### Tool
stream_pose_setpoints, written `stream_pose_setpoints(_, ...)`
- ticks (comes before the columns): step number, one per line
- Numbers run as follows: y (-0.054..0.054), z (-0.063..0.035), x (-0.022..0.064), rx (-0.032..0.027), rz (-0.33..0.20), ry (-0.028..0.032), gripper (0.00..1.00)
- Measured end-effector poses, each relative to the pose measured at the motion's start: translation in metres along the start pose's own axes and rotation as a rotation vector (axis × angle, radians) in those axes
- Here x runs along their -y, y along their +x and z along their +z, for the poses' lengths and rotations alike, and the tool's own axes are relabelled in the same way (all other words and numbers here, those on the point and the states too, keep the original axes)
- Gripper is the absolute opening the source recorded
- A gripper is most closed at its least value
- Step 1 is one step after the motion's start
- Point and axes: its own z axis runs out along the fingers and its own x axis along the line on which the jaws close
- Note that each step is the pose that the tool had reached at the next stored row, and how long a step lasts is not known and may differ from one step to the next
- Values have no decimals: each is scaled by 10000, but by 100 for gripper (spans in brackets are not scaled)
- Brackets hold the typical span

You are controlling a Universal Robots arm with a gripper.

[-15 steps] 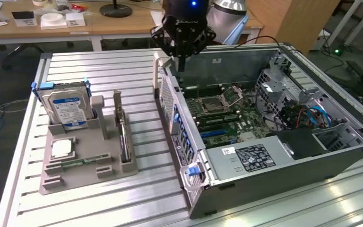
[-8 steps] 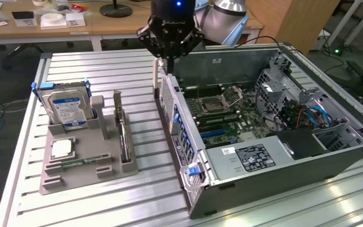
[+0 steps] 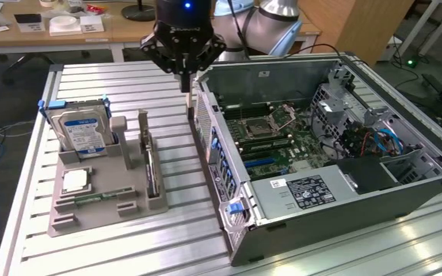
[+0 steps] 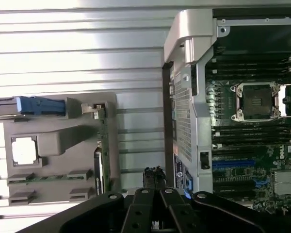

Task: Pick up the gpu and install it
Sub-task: 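Reach for the gpu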

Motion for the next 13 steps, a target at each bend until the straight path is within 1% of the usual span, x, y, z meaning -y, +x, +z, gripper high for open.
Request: stream_pose_setpoints(13, 445, -11, 81, 0, -26, -1, 11)
